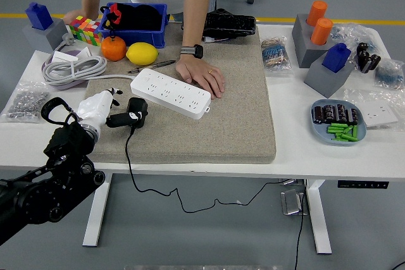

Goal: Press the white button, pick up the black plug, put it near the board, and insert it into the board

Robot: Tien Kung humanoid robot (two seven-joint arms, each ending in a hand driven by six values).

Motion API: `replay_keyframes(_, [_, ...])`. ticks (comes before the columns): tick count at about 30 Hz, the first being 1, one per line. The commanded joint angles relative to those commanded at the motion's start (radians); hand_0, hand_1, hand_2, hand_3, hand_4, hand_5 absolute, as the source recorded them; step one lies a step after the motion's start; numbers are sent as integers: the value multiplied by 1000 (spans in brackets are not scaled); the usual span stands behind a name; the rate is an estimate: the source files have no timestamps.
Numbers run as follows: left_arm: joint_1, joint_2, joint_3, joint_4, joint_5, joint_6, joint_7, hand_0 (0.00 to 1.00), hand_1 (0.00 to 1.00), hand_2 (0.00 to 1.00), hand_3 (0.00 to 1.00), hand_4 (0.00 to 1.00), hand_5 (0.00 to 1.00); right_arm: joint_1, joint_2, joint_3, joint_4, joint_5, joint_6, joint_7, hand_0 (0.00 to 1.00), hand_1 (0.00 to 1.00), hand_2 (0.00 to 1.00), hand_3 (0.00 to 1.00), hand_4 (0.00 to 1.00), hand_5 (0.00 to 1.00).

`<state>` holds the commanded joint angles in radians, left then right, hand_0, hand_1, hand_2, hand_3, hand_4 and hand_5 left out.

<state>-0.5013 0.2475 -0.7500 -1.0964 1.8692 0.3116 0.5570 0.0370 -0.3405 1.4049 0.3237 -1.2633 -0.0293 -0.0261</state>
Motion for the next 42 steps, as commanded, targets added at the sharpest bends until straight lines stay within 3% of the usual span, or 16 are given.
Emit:
replay_keyframes(8, [-23,-29,22,15,30,-4,42,482,651,639,874,998,619,-2,3,1,1,1,0,-1,752,625,597,597,664,367])
replay_keyframes(19, [-54,-69,75,88,98,-1,83,440,647,644,871,998,626,-1,4,1,3,3,-3,2,752,625,597,597,664,368])
replay_keyframes(21, [-58,-73,83,96,99,4,85,400,614,617,845,998,580,-1,5,2,3,4,-3,3,752,625,597,597,664,368])
replay_keyframes(26, [-69,-80,95,110,102,22,88,400,614,617,845,998,580,-1,5,5,3,4,-4,5,752,625,597,597,664,368])
replay_keyframes(27, [-71,-81,99,112,101,24,88,290,492,503,809,994,355,-1,4,5,3,4,-4,5,752,624,596,596,663,369])
replay_keyframes(32, [-78,-87,113,126,101,41,88,290,492,503,809,994,355,-1,5,3,4,5,-5,6,752,624,596,596,663,369])
replay_keyframes(33, [-79,-88,119,130,101,42,88,243,397,427,764,912,199,-1,5,2,4,5,-5,6,752,623,595,594,662,371])
replay_keyframes(38, [-79,-89,127,138,105,55,87,243,397,427,764,912,199,-1,5,4,4,4,-6,8,752,623,595,594,662,371])
replay_keyframes(39, [-80,-89,128,139,106,57,86,224,349,391,696,845,86,-1,5,4,3,4,-7,9,752,624,593,594,662,371])
replay_keyframes(42, [-81,-88,128,142,108,76,74,224,349,391,696,845,86,-2,4,3,3,4,-8,10,752,624,593,594,662,371])
